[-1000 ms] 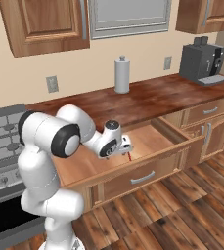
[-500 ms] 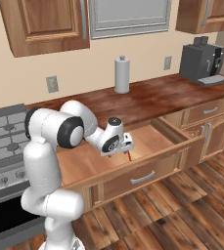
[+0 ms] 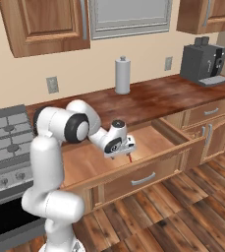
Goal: Take a straw from the drawer in front and place it inside the glass cup on the dining counter.
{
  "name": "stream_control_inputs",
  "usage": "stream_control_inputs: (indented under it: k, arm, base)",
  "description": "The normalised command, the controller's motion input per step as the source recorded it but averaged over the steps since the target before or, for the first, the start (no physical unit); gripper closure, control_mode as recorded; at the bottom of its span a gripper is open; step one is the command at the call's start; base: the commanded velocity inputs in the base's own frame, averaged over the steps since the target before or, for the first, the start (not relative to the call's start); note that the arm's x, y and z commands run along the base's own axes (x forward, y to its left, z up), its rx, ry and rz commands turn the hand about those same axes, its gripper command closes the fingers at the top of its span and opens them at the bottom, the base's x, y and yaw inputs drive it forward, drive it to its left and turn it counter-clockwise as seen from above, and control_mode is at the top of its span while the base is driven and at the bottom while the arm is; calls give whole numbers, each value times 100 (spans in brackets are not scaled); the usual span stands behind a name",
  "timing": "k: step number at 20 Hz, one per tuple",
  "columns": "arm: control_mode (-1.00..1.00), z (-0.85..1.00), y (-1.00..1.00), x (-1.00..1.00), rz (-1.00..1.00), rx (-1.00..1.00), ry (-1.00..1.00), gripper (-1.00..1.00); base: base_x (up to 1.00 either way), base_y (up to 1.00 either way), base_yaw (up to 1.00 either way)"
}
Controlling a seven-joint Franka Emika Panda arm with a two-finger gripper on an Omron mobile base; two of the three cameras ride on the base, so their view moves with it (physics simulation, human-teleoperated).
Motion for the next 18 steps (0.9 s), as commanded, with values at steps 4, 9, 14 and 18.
stream_control_inputs:
  k: [4, 9, 14, 18]
  arm:
    - [-100, -20, -1, 34, 0, 0, 0, -100]
    - [-100, -14, 0, 35, 0, 0, 0, -100]
    - [-100, -19, -3, 33, 0, 0, 0, -100]
    - [-100, -24, -1, 37, 0, 0, 0, -100]
  base:
    - [0, 0, 0]
    - [0, 0, 0]
    - [0, 0, 0]
    - [0, 0, 0]
